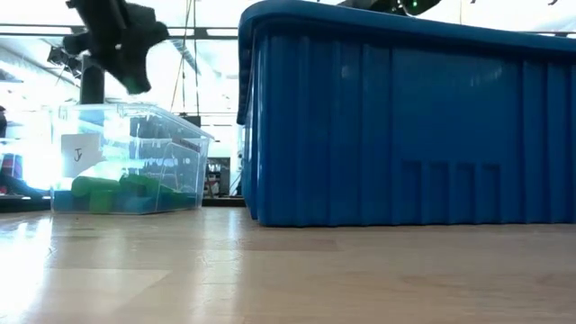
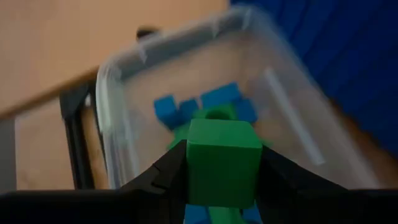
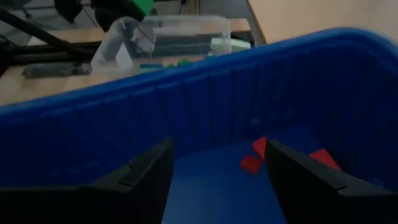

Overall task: Sort blocks
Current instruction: Put the green block into the transparent bin, then put the yellow block into the transparent bin

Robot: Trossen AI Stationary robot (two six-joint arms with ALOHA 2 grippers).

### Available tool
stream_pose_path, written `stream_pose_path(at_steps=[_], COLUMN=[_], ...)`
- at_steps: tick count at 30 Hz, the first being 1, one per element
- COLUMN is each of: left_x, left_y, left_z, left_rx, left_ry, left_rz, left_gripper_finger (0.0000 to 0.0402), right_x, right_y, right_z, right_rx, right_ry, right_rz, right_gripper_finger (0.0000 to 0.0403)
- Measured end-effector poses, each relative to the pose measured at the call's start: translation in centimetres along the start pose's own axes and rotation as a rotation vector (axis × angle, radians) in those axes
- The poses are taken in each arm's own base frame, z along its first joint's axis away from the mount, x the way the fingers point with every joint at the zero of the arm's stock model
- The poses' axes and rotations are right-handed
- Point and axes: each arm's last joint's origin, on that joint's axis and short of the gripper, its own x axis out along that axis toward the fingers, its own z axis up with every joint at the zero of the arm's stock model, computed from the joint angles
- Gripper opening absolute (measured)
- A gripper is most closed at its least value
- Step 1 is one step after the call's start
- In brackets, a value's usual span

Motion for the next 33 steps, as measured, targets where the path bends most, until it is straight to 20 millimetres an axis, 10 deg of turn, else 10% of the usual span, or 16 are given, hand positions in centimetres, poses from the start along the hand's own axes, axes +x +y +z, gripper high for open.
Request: stream_pose_path(at_steps=[18, 33], left_x=[2.3, 0.5], left_y=[0.3, -3.3], left_z=[0.0, 3.2], left_rx=[-0.144, -0.008], left_ry=[0.081, -0.242], left_rz=[0.011, -0.283], left_gripper_finger=[0.0281, 0.0286], right_x=[1.3, 2.4], right_y=[0.2, -2.0], right_z=[-3.1, -14.7], right_rx=[-0.037, -0.256], right_ry=[0.189, 0.651], right_rz=[-0.088, -0.258], right_gripper_finger=[0.0244, 0.0227])
